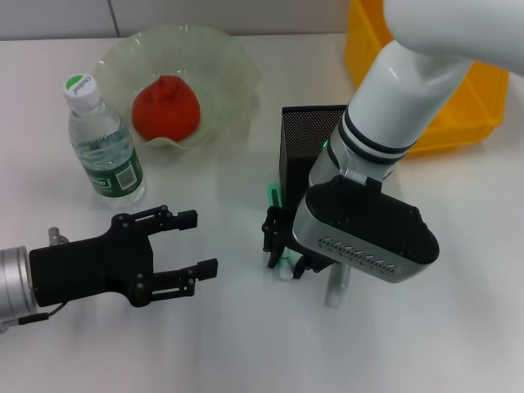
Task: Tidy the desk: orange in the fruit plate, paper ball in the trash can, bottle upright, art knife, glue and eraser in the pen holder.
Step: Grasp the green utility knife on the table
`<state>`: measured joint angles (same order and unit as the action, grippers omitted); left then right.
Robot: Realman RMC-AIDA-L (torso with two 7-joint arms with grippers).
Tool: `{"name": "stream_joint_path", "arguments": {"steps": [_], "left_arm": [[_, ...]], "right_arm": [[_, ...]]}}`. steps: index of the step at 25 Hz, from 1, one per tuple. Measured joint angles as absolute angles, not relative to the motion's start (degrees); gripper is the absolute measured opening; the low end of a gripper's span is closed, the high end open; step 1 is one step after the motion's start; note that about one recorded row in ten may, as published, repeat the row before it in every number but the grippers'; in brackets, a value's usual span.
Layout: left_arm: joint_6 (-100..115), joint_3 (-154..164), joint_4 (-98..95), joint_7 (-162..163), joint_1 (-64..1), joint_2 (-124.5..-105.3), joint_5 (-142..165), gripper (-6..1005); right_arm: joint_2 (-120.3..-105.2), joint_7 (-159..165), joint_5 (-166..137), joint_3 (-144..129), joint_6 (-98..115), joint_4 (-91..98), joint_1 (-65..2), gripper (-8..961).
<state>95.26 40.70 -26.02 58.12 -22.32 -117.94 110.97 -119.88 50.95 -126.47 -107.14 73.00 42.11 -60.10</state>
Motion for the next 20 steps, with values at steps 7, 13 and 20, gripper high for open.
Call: {"name": "stream_joint_path", "arguments": {"steps": [7, 13, 20], "left_arm": [[95.2, 40.4, -26.0, 58.1, -22.1, -117.81, 111.0, 772], [95.2, 40.4, -26.1, 58.0, -22.1, -117.64, 110.8, 771], [95.2, 40.4, -26.2, 57.9, -22.1, -117.43, 110.7, 770]], "right_arm": [[-119.88, 50.1, -125.8, -107.1, 72.6, 41.6, -60.1, 269], [-119.88, 49.0, -124.5, -106.7, 72.3, 41.4, -60.0, 235], [-119.88, 47.8, -122.3, -106.4, 69.9, 41.7, -59.6, 208]]}}
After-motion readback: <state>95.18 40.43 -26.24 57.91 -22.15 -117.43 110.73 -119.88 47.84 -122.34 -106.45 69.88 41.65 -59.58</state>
